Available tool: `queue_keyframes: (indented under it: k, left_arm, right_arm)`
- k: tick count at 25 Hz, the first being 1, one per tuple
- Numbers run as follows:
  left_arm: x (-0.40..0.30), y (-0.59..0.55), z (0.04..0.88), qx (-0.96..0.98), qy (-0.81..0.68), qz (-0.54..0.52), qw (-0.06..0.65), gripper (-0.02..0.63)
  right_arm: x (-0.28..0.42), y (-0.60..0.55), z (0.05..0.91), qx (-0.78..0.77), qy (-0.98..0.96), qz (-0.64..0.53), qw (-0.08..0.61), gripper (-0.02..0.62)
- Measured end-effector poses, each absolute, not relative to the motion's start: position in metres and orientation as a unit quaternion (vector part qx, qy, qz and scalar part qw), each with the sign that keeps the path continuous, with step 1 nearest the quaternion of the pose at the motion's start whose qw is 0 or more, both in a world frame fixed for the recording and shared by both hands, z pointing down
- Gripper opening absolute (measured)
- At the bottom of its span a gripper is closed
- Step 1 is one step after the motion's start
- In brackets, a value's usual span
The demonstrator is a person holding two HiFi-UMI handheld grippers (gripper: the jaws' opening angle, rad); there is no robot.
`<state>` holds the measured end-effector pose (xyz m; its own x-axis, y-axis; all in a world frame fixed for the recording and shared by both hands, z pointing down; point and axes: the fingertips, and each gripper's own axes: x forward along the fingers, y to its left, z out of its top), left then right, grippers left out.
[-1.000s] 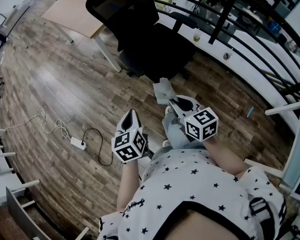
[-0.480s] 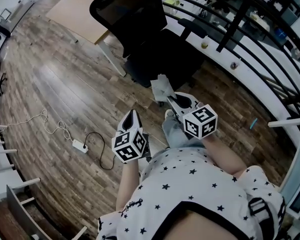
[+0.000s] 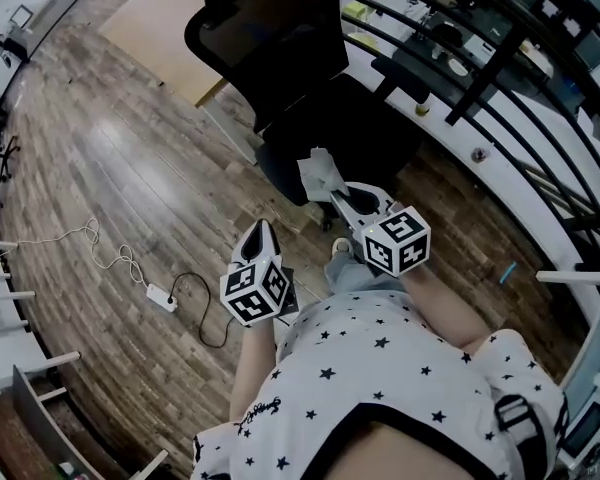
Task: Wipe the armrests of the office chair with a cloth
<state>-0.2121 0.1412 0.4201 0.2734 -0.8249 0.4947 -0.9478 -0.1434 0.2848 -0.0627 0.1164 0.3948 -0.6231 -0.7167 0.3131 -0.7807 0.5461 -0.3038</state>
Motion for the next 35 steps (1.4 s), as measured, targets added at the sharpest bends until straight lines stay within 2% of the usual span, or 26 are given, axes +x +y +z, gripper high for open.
queue_keyframes:
  k: [13,35]
  left_arm:
    - [-0.207,0.069,0.428,0.727,-0.616,0.090,0.290,0.002]
    - [-0.246,0.035,0.474,0.686,-0.633,0.127,0.335,0.002]
  right_arm:
    - [-0.071,0.031,0.414,0.383,-0.895,0.201,0.105,0.037]
    - [-0.126,-0.064,0.485,0.350,-0.900,0.187,0.182,0.037]
